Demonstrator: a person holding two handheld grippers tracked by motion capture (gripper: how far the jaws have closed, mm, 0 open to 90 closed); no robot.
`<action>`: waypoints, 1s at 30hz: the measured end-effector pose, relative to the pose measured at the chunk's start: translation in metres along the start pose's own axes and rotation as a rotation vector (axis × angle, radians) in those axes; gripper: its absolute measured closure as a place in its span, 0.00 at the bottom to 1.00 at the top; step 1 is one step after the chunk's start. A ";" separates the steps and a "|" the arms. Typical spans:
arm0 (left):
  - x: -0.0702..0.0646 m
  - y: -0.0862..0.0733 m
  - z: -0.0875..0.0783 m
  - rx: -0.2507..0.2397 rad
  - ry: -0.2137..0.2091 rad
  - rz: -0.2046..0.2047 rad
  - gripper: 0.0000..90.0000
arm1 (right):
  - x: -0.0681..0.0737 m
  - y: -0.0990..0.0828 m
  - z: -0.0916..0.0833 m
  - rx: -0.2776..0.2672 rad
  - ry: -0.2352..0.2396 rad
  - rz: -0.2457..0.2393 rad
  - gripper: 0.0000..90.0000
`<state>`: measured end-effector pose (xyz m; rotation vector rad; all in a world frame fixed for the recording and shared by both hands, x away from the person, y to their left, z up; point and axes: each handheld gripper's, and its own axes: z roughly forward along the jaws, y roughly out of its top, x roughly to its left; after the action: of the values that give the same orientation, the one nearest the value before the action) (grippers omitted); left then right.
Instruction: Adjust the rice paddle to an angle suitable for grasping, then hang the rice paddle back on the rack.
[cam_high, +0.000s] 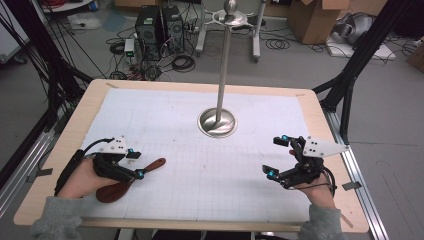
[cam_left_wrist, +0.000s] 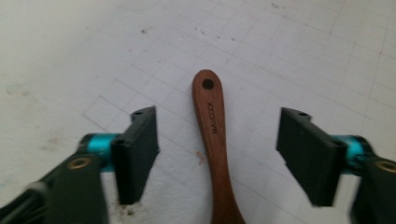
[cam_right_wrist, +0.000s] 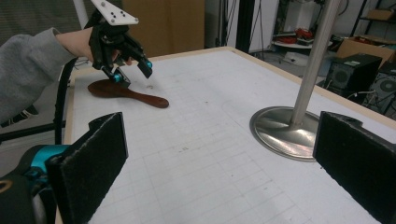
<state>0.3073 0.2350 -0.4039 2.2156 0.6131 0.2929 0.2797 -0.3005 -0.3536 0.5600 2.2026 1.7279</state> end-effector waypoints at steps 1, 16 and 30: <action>0.000 0.000 -0.002 0.000 -0.001 -0.001 0.23 | -0.001 0.000 0.000 -0.004 0.003 0.009 0.02; -0.008 -0.002 0.003 0.129 -0.066 0.024 0.16 | -0.002 -0.001 0.001 0.002 0.010 0.009 0.02; -0.006 -0.003 0.008 0.177 -0.019 0.054 0.22 | -0.003 -0.001 0.001 0.004 0.014 0.011 0.02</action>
<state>0.3038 0.2285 -0.4116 2.4046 0.5890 0.2540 0.2830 -0.3014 -0.3549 0.5641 2.2177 1.7383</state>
